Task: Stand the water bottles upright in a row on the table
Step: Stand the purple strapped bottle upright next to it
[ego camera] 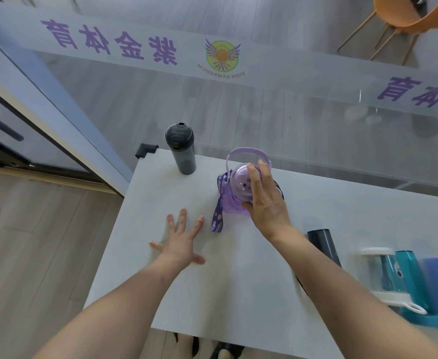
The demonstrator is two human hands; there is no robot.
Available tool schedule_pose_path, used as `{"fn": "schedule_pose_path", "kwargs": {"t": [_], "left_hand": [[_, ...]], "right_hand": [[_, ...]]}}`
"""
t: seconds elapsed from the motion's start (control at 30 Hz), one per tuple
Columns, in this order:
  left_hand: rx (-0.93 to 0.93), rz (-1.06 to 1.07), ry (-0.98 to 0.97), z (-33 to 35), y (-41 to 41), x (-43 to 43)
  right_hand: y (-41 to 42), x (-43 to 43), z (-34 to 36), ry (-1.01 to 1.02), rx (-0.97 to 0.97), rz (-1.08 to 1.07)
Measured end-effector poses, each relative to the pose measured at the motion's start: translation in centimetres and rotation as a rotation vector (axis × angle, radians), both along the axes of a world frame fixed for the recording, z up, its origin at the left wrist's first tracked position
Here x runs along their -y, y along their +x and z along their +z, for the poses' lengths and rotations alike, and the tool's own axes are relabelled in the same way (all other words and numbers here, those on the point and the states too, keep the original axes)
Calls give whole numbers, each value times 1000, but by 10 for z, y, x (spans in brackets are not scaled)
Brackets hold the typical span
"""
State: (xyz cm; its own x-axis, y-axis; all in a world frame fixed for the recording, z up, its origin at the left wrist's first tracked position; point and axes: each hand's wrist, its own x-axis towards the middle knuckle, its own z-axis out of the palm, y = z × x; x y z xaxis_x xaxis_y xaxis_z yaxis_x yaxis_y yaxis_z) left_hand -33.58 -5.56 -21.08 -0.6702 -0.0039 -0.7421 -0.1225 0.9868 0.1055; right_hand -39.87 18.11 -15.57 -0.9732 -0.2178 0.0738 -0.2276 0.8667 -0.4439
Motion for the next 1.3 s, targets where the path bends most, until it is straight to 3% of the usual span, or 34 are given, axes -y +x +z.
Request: {"fn": "schedule_pose_path", "kwargs": {"t": [0.47, 1.3], "left_hand": [[10, -4, 13, 4, 0, -1], [5, 12, 24, 6, 0, -1]], "right_hand": [[-45, 7, 4, 53, 12, -55], [-47, 10, 4, 53, -12, -108]]}}
